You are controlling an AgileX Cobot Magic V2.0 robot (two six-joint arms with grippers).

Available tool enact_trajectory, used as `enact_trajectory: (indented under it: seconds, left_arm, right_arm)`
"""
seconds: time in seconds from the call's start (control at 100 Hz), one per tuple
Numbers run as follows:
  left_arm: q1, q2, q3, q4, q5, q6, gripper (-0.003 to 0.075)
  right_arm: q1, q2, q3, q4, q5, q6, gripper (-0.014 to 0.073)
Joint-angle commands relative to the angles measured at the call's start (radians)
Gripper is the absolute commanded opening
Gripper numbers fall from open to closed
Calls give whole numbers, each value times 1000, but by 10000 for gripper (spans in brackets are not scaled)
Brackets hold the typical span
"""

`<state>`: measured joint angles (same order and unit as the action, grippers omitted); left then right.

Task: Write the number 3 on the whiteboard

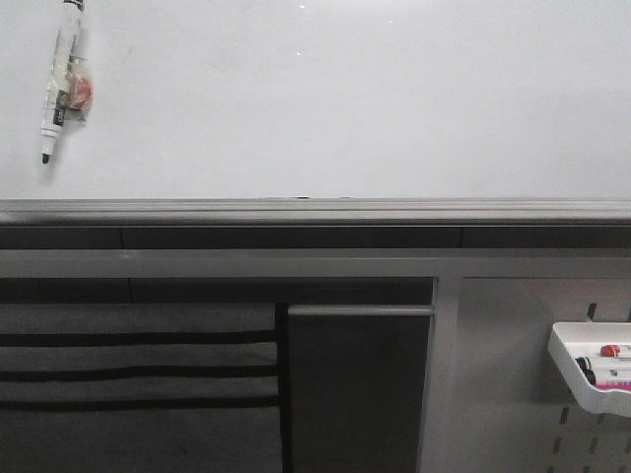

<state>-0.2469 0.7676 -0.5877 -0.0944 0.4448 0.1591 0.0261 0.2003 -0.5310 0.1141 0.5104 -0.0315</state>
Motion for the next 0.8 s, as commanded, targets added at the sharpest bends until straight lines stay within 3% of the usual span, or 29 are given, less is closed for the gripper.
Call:
enact_trajectory:
  seconds: [0.0, 0.38, 0.79]
  left_arm:
    - [5, 85, -45, -1, -154, 1, 662]
    - [8, 459, -211, -38, -320, -2, 662]
    - [6, 634, -290, -38, -432, -2, 652]
  right_arm:
    - [-4, 23, -35, 8, -72, -2, 635]
    - [-4, 23, -35, 8, -59, -2, 635]
    - [-4, 23, -35, 8, -59, -2, 635]
